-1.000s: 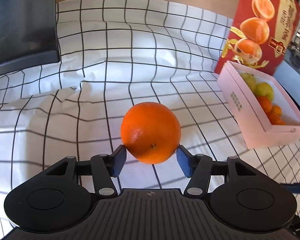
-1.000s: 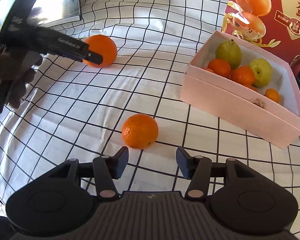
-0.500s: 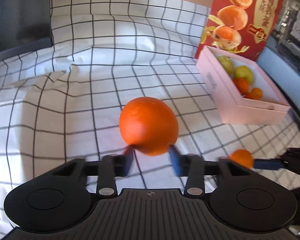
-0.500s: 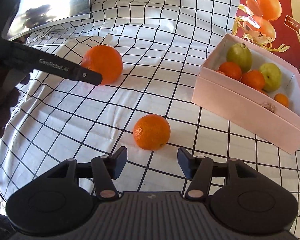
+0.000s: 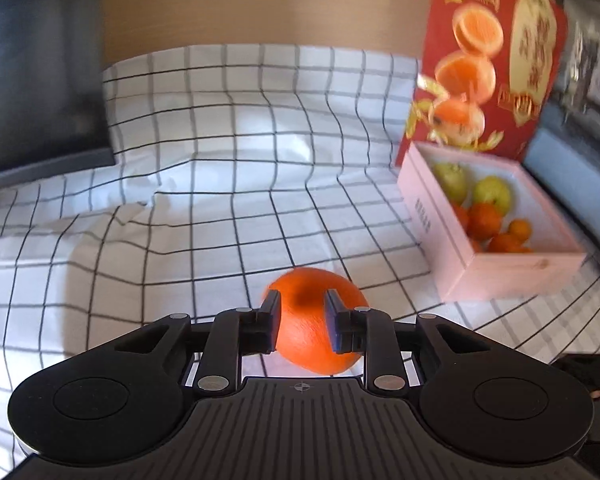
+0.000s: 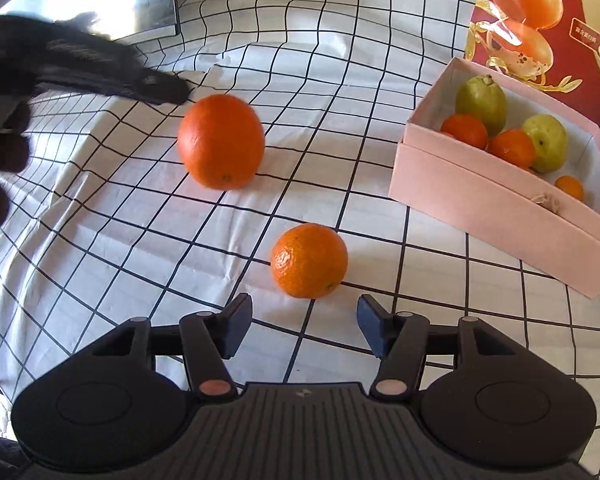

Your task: Organize fruits

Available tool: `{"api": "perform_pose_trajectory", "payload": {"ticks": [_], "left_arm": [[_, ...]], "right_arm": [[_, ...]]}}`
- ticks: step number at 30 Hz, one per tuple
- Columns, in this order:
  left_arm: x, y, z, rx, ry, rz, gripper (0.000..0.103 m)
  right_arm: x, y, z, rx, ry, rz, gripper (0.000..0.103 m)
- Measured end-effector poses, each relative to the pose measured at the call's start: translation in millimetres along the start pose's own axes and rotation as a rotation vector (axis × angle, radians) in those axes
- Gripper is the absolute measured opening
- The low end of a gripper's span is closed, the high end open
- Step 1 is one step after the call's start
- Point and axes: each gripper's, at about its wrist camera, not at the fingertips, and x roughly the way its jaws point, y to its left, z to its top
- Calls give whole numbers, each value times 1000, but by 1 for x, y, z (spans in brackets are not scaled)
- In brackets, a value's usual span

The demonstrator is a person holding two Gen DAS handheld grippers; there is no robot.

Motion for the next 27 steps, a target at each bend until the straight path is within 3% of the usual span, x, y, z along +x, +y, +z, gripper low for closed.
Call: {"api": "perform_pose_trajectory", "payload": {"ticks": [3,6,9,11,13,17,19,22,27], "left_arm": [[5,-17,0,82,-29,15,32],[6,-17,0,82,-24,-2,33],[6,-2,2,20,-13,-27,34],[5,12,4,-47,2,-71,32],[-1,27,6,-106,-9,-102,32],[-23,47,5,-141,-57,-77,32],[-32,57,1,-165,-66,-61,32],[-43,69,-10,-207,-69,-35,32],[-53,88,-33,-269,-47,10,32]], "right_arm": [[-2,3,2,-11,-14,-9,59],[-7,5,6,-18,-43,-12,59],[-9,4,18,-20,-73,10,62],[-6,5,29,-27,-93,25,71],[3,8,42,-40,-108,38,72],[32,30,66,-67,-89,49,72],[47,40,76,-72,-78,62,81],[61,54,86,-99,-77,103,81],[82,74,97,-165,-58,82,81]]}}
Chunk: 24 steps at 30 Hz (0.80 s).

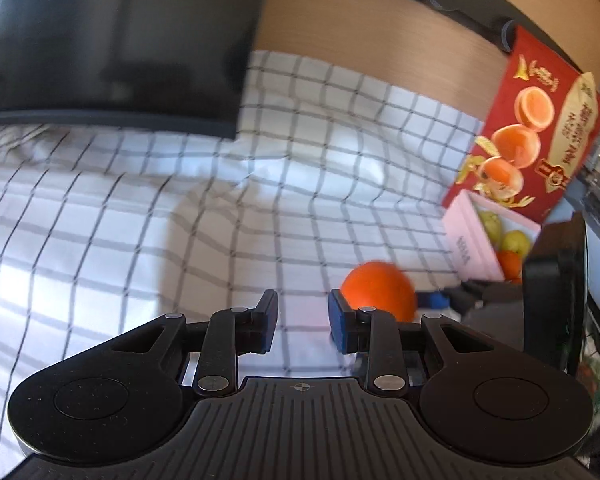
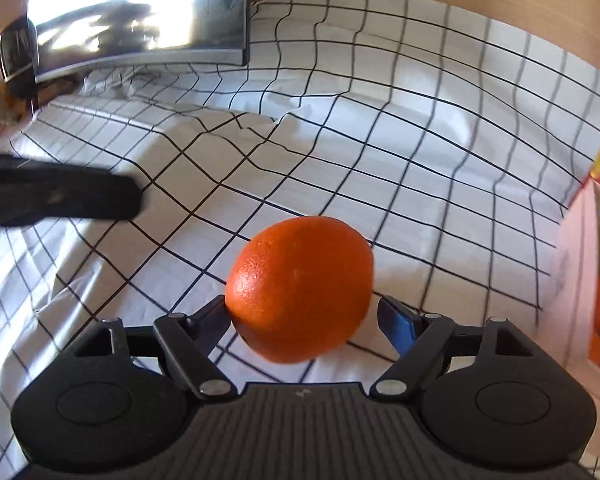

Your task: Organize fruits

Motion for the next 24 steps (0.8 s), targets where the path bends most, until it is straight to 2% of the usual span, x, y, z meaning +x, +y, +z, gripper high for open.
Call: {"api": "perform_pose_trajectory", "payload": {"ticks": [9,13,18,22,24], "left_arm": [[-4,23,-27,-47,56,35,31],[1,20,-31,-37,76,12,31],[12,-2,-35,23,107,-58,31],[25,-32,-38,105,141,-145,31],[31,-49,-40,152,154,-193,31]], "right_arm": [[19,13,10,-29,11,-50,73],[11,6,7,2,36,-22,72],[-27,-7,-3,53,-22,-31,72],[-78,-22,-24,76,-98,-88,72],[-99,-35,-39,110,-109,-121,72]]}}
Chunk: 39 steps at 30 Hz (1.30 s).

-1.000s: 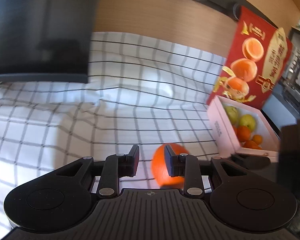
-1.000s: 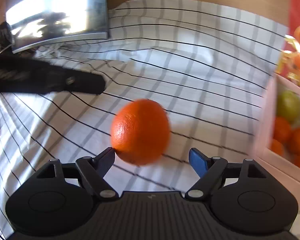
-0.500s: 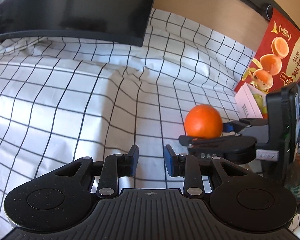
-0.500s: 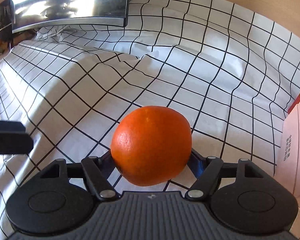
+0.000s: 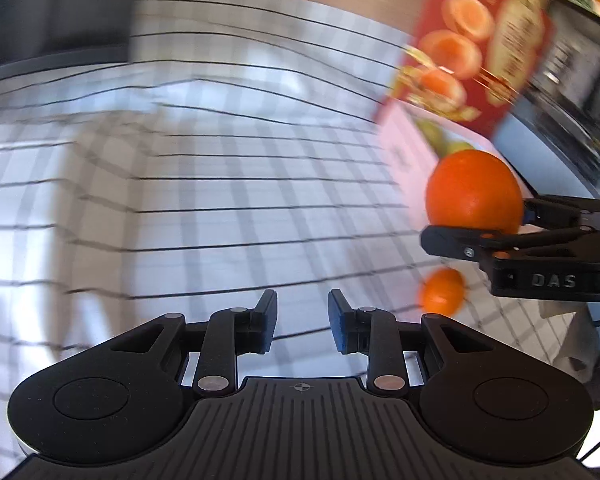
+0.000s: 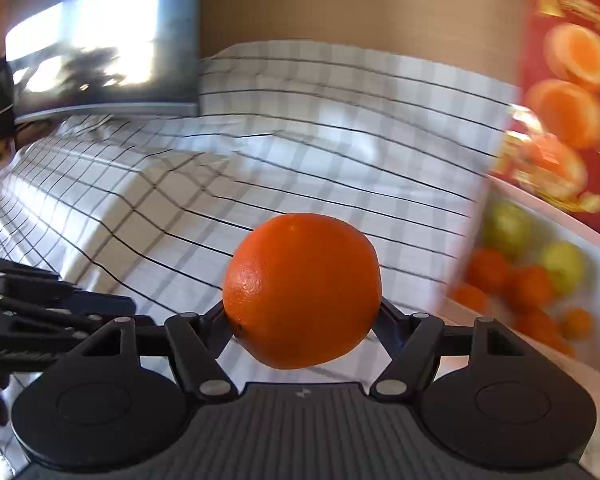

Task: Organize fruits
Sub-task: 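Grasp a mandarin with the left tool while the right tool holds the orange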

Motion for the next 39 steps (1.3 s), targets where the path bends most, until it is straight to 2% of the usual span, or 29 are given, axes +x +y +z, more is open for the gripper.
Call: {"api": "perform_pose_trajectory", "payload": {"ticks": [4,10,14,15,19,24,28,32,39], "left_arm": [[18,-32,1,90,29,-78,32],[34,-60,2,154,41,-112,31],[38,-68,8,163,33,-109,31],[39,-69,11,166,29,-110,31],[38,-81,13,209,31,-134,32],[41,-108,10,320,28,-102,33],[50,-127,8,391,60,-85,40],[60,-139,6,413,92,-83,44],[75,-144,10,384,115,-63,49]], "right_arm": [[-26,-37,-31,94,21,-99,72],[-35,-88,-78,269,57,-243,72],[-27,-107,-99,353,76,-262,72],[-29,-109,-104,368,54,-253,72],[-29,-106,-112,339,35,-259,75],[-28,-96,-119,283,14,-301,84],[-30,-97,-126,295,-22,-310,90],[-31,-96,-126,297,-28,-313,90],[-32,-96,-129,301,-33,-316,93]]}}
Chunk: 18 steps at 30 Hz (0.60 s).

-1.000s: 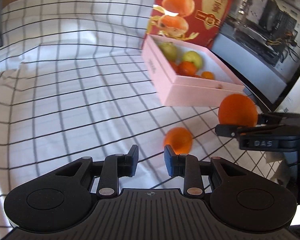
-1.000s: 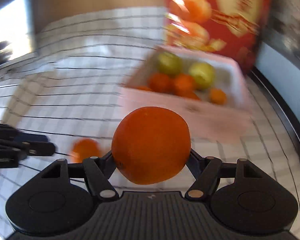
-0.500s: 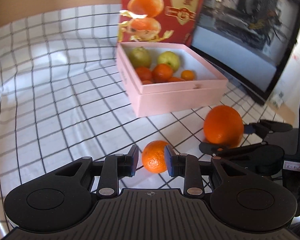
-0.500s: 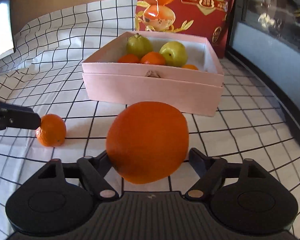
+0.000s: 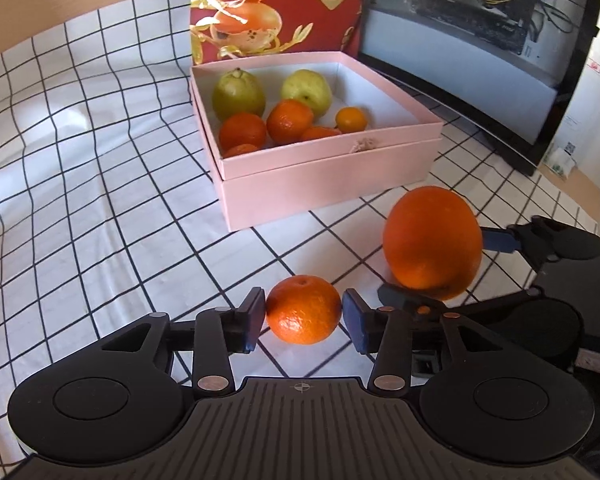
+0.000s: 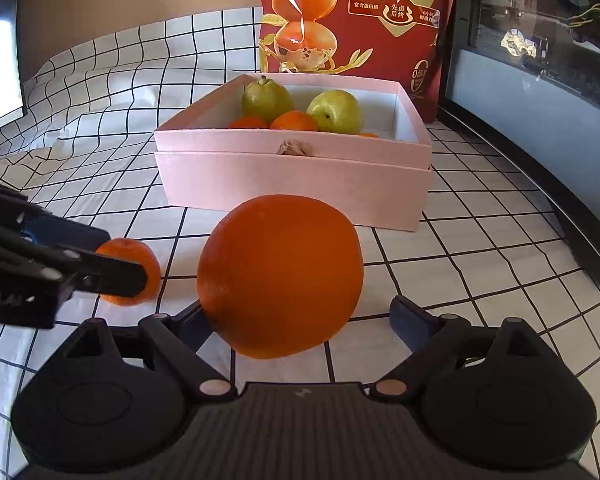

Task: Organize fruits
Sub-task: 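Grasp a mandarin with the left tool while the right tool holds the orange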

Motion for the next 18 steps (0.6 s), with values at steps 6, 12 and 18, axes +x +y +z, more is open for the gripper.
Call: {"api": "perform_pose_trajectory", "payload": {"ticks": [6,12,18], "left_arm": [[8,10,-8,-34,30,-6,49],[7,13,-12,-59,11,-15,48],[8,17,-13,-94,-8,-37,48]], "right_arm": [[0,0,-1,0,-2,1,94],[-1,1,-2,1,-2,1,96],[3,0,0,-5,26,20,103]]}}
